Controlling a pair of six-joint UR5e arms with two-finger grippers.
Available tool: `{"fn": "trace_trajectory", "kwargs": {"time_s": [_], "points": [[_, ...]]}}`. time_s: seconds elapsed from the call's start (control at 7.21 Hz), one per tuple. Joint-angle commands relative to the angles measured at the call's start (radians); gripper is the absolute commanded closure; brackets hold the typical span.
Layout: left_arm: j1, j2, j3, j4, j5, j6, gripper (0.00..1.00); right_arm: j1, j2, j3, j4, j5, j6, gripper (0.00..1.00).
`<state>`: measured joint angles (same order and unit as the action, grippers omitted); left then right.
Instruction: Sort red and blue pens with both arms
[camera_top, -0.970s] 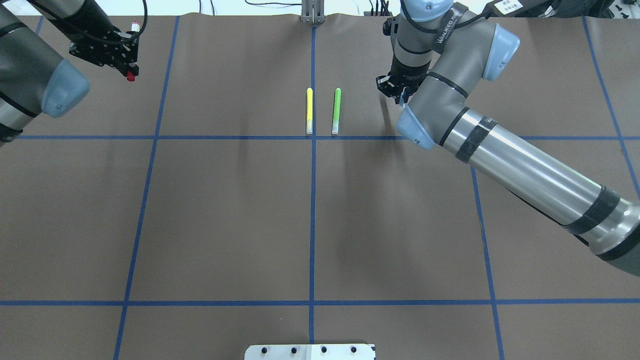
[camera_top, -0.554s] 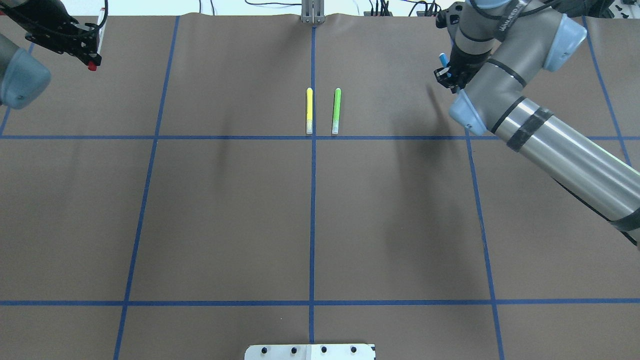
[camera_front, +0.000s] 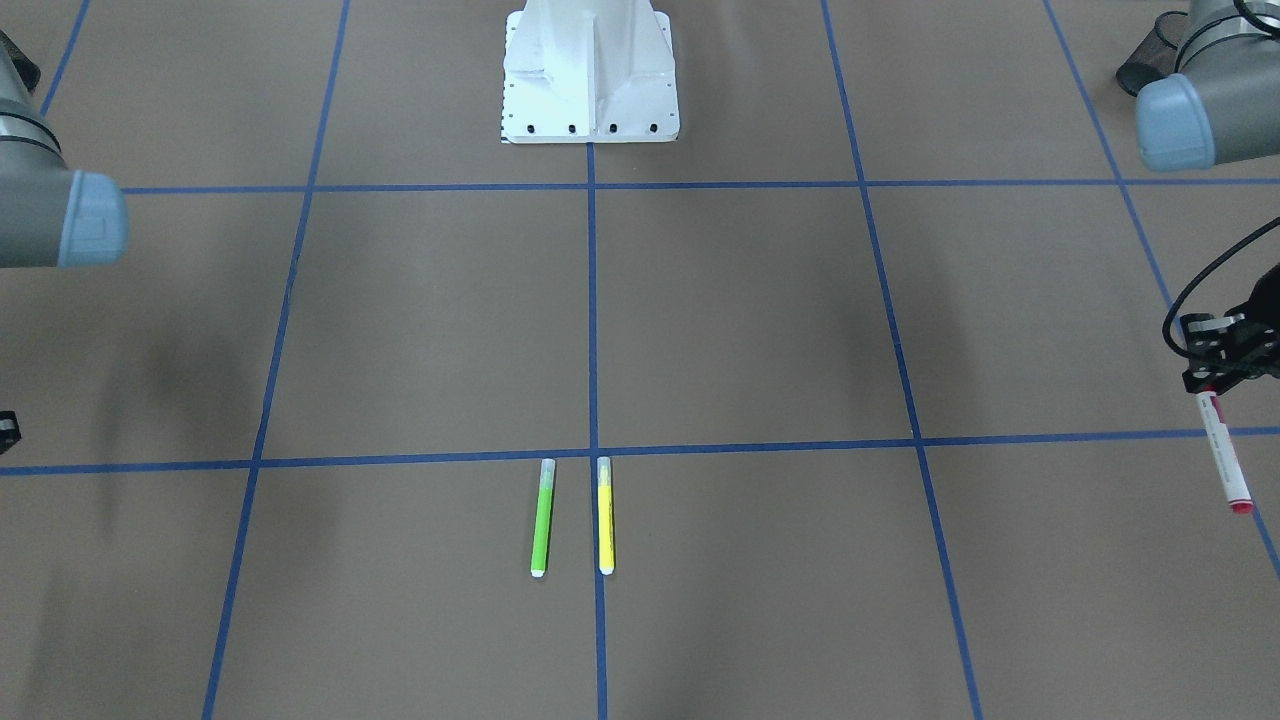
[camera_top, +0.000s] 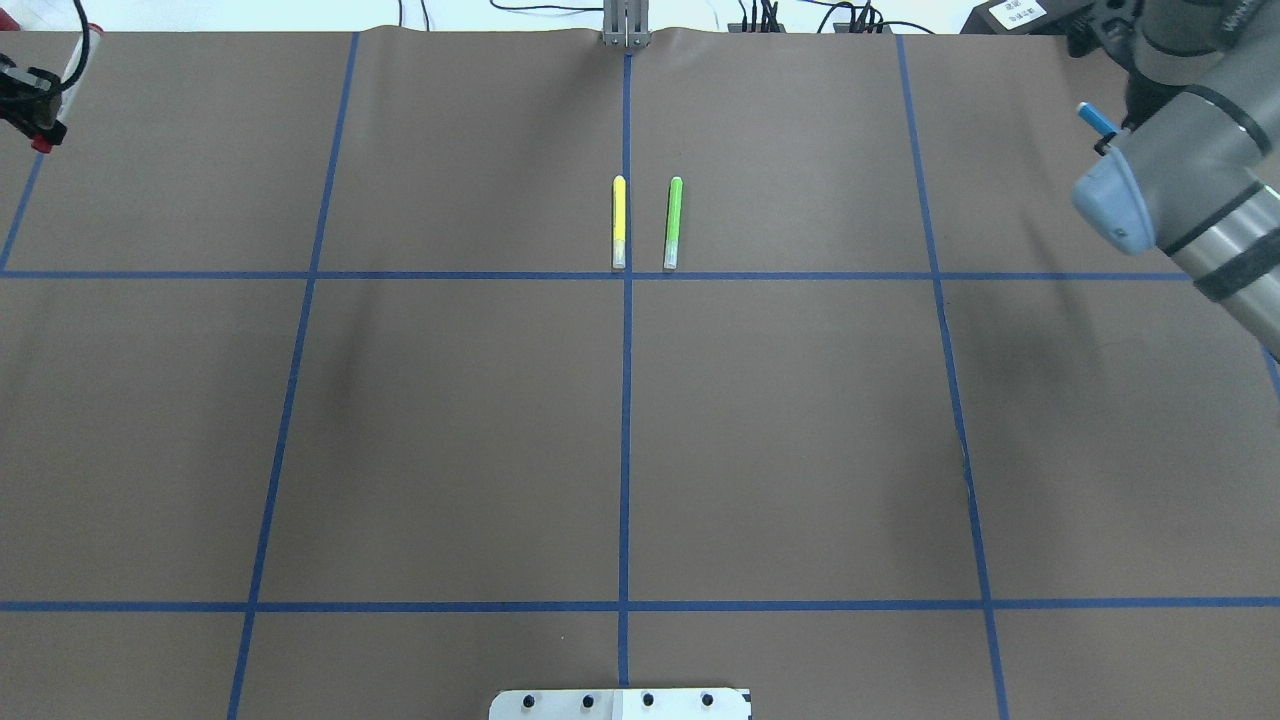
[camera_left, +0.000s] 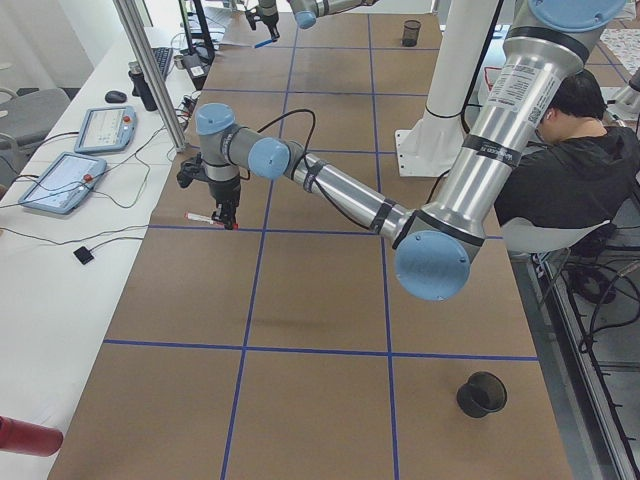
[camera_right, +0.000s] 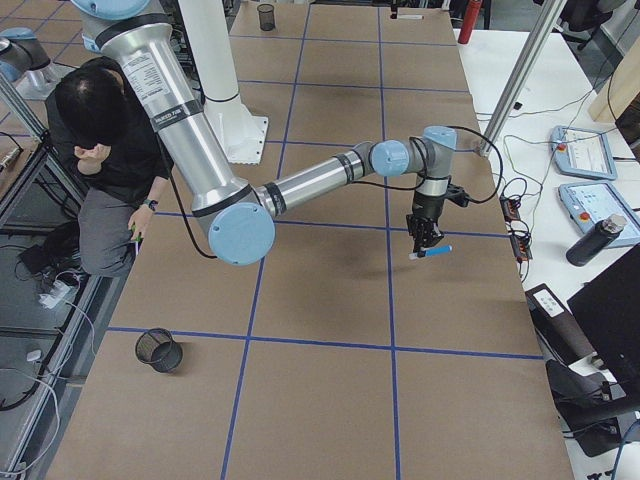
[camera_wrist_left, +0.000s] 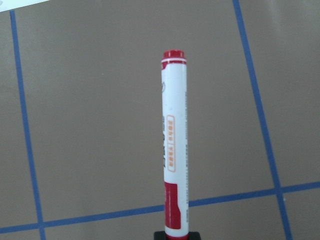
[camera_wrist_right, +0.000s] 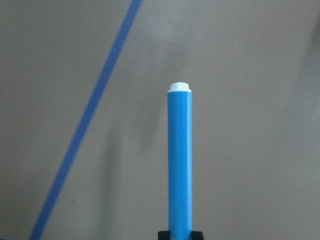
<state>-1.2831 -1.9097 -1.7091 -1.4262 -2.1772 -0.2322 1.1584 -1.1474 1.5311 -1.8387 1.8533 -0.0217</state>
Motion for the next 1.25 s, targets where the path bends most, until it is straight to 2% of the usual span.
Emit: {"fn": "trace_trajectory", "kwargs": {"time_s": [0.0, 0.28, 0.42, 0.69, 0.83, 1.11], "points": [[-0.021, 0.148, -0.102, 0.038, 0.089, 0.15, 1.0, 0.085, -0.089, 0.055, -0.089, 0.007, -0.172, 1.0], [-0.112, 0.286, -0.139, 0.046, 0.102, 0.337, 1.0, 0.169, -0.208, 0.105, -0.117, 0.079, -0.268, 1.0], [-0.143, 0.349, -0.156, 0.049, 0.102, 0.374, 1.0, 0.219, -0.31, 0.16, -0.117, 0.101, -0.274, 1.0], [-0.147, 0.475, -0.231, 0.05, 0.099, 0.373, 1.0, 0.28, -0.542, 0.285, -0.119, 0.128, -0.293, 1.0], [-0.148, 0.516, -0.275, 0.05, 0.099, 0.373, 1.0, 0.326, -0.611, 0.294, -0.154, 0.13, -0.338, 1.0], [-0.148, 0.608, -0.39, 0.05, 0.099, 0.37, 1.0, 0.41, -0.641, 0.279, -0.421, 0.119, -0.536, 1.0]]}}
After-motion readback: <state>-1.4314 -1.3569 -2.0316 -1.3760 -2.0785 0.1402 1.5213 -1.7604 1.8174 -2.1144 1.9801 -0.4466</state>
